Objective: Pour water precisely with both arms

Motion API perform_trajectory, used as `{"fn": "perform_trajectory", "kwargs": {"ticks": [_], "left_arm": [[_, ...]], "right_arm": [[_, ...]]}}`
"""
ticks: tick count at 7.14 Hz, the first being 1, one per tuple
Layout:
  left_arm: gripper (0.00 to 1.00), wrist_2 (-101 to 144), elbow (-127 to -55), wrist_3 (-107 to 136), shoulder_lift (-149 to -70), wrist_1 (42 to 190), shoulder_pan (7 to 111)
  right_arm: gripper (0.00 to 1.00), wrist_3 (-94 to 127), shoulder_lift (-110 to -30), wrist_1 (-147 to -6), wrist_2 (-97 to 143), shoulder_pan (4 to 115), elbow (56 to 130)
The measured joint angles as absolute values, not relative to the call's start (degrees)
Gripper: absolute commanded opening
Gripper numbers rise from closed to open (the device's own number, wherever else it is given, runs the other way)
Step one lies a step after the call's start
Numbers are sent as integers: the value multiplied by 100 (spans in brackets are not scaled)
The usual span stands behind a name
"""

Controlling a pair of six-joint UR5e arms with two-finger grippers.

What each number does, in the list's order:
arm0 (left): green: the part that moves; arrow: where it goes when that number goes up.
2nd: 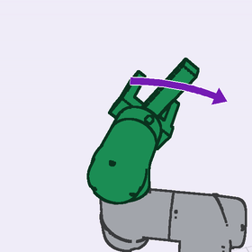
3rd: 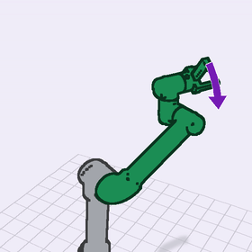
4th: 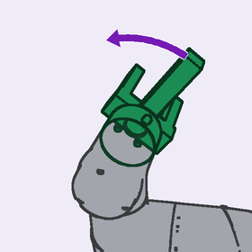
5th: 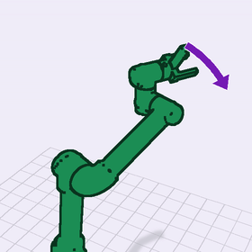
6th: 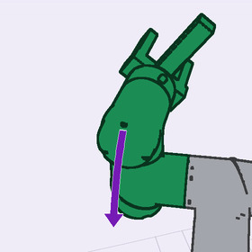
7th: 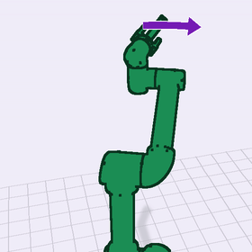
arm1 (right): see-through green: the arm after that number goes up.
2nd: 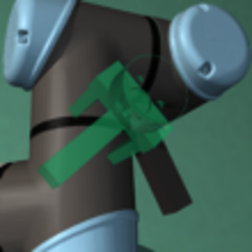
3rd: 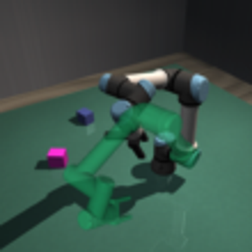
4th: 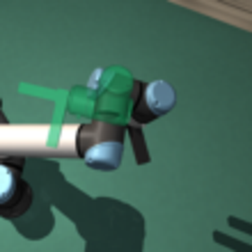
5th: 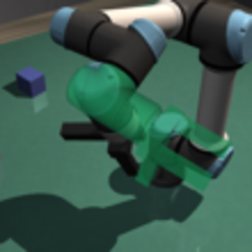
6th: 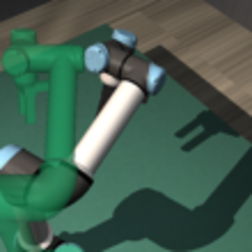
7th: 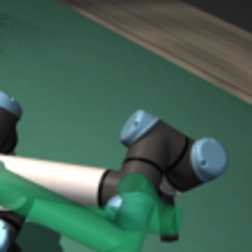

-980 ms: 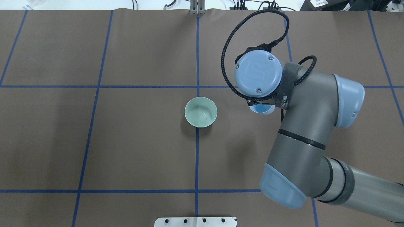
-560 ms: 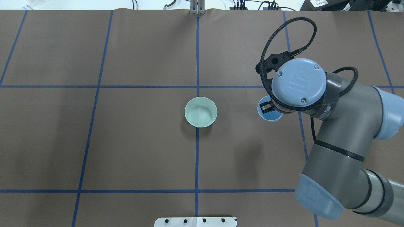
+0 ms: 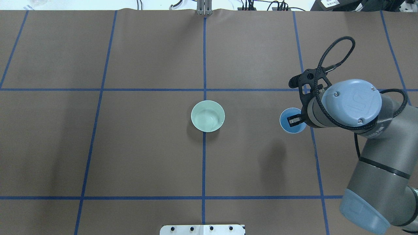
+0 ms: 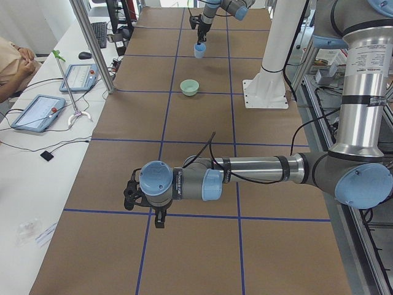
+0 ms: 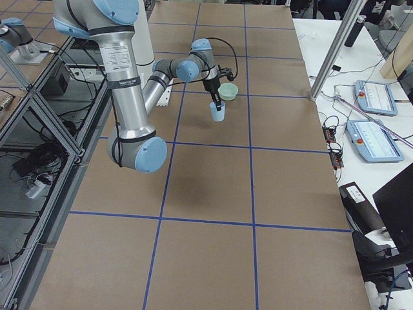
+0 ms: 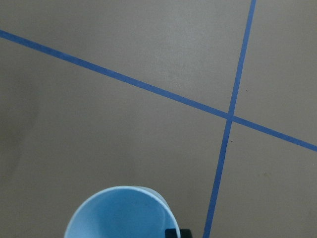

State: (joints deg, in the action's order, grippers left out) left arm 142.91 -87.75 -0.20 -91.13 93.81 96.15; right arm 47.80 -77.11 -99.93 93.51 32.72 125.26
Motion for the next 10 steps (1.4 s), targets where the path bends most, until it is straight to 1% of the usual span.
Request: {"fn": "perform_trajectory", "kwargs": {"ticks": [4, 8, 10], "left_arm": [[100, 14299, -8877, 138, -9090, 9394, 9615], [100, 14298, -8885, 146, -9090, 9395, 9617], [100, 14297, -8886, 149, -9088, 9395, 9621]], "right_arm": [[0, 4783, -9476, -8106, 9846, 3316, 12750], [0, 4832, -10100, -7715, 10607, 3488, 12949], [1, 4978, -10364, -7166, 10666, 3494, 12833]]}}
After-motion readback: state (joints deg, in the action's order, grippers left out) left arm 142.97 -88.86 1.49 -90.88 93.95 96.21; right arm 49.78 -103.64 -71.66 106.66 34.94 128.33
